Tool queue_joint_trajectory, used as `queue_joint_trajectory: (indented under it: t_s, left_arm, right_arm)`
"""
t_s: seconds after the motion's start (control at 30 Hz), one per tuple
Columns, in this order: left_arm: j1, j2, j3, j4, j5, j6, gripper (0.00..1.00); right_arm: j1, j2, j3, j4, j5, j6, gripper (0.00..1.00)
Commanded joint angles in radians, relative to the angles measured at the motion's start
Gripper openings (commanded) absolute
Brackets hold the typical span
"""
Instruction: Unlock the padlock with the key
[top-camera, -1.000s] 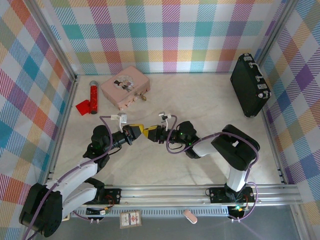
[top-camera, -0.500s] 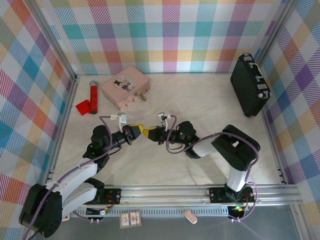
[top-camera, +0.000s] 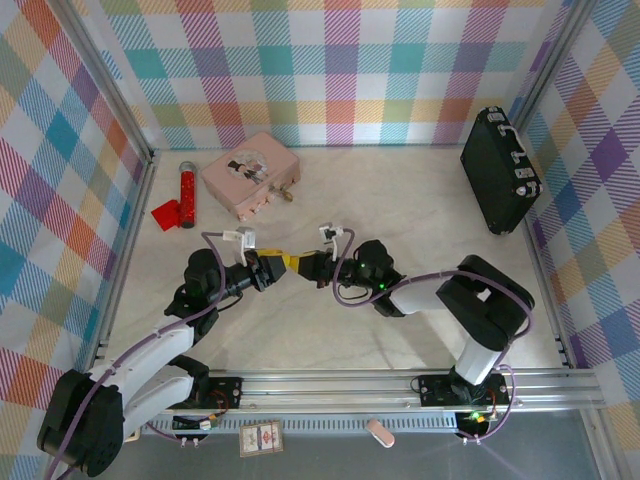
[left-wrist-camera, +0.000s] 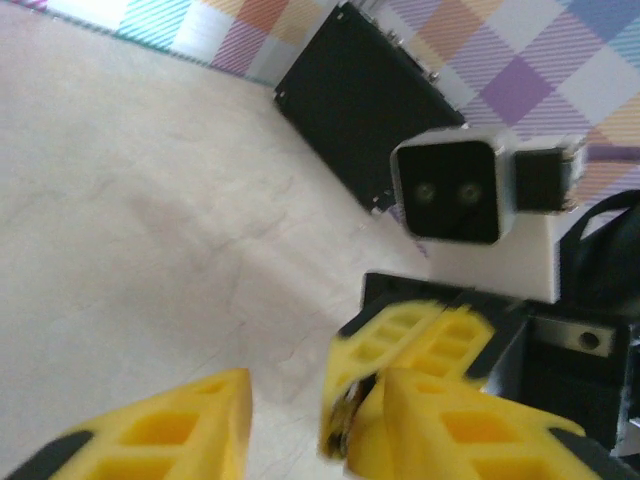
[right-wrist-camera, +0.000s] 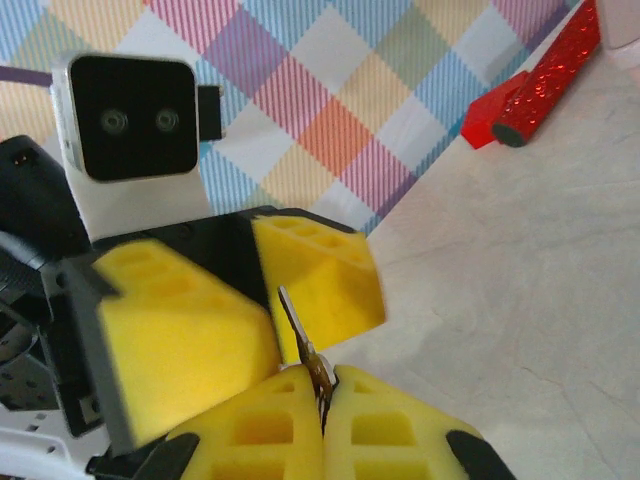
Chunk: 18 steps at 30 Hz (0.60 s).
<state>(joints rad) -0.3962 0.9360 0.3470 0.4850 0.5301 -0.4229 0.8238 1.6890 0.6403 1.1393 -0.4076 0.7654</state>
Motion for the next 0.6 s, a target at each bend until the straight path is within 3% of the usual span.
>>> queue_joint_trajectory:
  t_s: [0.0, 0.17, 0.37, 0.57]
  left_arm:
    - [-0.004, 0.010, -0.010, -0.026, -0.034, 0.069, 0.55]
    - [-0.003, 0.002, -0.008, -0.085, -0.134, 0.083, 0.60]
    - [-0.003, 0.038, 0.120, -0.324, -0.374, 0.026, 0.67]
    - [-0.004, 0.270, 0.330, -0.430, -0.543, -0.080, 0.68]
  right_arm:
    - [-0.012, -0.069, 0.005, -0.153, 0.081, -0.066, 0.00]
    - [-0.053, -0.200, 0.049, -0.537, 0.178, -0.165, 0.00]
    - [-0.063, -0.411, 0.140, -1.086, 0.380, -0.491, 0.00]
    - [-0.094, -0.588, 0.069, -1.214, 0.542, -0.677, 0.00]
